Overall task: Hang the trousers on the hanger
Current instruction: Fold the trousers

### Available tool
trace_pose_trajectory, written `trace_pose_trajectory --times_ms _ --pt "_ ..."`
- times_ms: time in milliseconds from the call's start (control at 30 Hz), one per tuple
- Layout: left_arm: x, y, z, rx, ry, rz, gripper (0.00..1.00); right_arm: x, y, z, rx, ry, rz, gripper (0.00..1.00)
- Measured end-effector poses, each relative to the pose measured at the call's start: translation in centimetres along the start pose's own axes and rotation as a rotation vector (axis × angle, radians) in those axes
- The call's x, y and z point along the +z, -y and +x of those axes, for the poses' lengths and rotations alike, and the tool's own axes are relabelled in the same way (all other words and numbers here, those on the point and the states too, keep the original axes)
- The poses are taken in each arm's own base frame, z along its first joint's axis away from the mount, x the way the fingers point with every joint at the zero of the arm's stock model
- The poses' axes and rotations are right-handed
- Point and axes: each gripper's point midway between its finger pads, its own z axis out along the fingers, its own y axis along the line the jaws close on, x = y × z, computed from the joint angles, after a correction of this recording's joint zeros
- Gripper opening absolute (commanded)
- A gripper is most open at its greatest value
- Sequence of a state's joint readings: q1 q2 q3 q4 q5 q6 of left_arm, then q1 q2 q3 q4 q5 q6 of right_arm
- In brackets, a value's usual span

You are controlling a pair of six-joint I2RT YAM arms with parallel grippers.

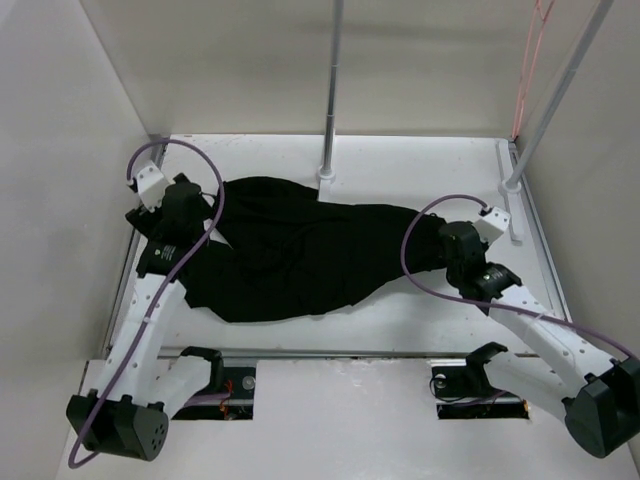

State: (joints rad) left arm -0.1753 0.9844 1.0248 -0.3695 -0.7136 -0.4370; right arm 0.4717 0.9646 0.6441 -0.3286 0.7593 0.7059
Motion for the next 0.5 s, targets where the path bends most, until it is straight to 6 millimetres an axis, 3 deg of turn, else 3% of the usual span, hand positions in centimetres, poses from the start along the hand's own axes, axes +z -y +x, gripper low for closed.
trace_pose_trajectory --times_ms 133,267,367,500 --pt "1.0 -3.8 3.7 -0.006 -0.037 -0.090 0.79 0.2 1.2 -0.3 0.032 0.010 0.019 0.07" --pt "4.1 -7.7 6.6 -0.076 -0.108 -0.251 0.80 -0.4 -0.4 -0.6 0.046 0.026 -0.042 0.05" --pt "7.5 -9.0 9.4 -0.101 -0.199 -0.336 0.81 -0.6 -1.3 -0.2 0.034 0.017 -0.075 0.04" --pt "11.2 -9.5 15.5 -0.084 -0.385 -0.380 0.79 -0.4 -1.0 0.0 0.061 0.012 -0.097 0.05"
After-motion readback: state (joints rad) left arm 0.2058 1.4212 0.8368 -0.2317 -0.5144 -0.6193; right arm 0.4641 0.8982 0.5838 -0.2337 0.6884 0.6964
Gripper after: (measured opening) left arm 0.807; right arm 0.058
